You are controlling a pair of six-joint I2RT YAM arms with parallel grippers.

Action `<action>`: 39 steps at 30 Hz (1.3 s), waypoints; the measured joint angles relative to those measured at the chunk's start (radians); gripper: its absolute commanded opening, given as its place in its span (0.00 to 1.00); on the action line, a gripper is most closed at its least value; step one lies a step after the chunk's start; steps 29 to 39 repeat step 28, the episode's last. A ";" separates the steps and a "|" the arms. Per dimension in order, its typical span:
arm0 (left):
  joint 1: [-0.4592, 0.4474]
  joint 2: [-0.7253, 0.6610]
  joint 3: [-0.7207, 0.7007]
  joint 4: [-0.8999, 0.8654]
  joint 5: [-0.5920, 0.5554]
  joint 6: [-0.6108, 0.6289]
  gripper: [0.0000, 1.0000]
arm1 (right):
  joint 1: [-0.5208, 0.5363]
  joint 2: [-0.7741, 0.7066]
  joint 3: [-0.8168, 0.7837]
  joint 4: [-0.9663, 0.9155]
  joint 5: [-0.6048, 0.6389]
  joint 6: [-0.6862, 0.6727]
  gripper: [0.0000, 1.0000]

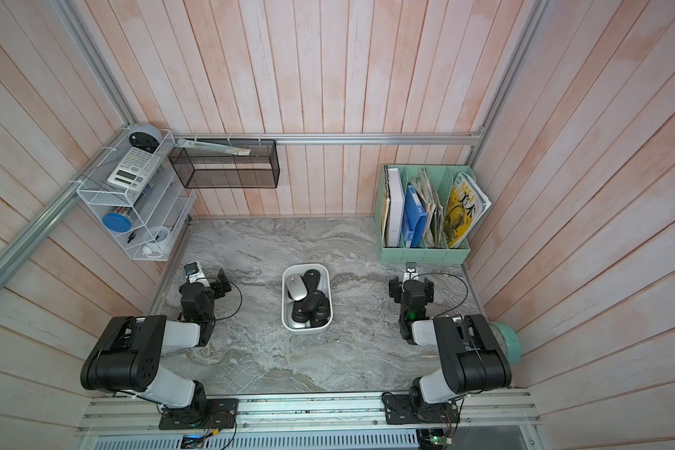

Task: Put the mouse in the storage box
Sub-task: Reset both arms

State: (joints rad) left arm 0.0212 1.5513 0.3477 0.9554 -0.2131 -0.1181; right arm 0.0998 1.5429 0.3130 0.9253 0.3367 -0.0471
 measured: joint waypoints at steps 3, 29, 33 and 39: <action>-0.003 0.000 0.016 -0.016 0.033 0.016 1.00 | -0.011 0.013 0.023 -0.049 -0.031 0.023 0.98; -0.003 0.000 0.019 -0.044 0.075 0.029 1.00 | -0.025 0.010 0.067 -0.017 -0.103 0.055 0.98; -0.003 0.000 0.019 -0.044 0.075 0.029 1.00 | -0.025 0.010 0.067 -0.017 -0.103 0.055 0.98; -0.003 0.000 0.019 -0.044 0.075 0.029 1.00 | -0.025 0.010 0.067 -0.017 -0.103 0.055 0.98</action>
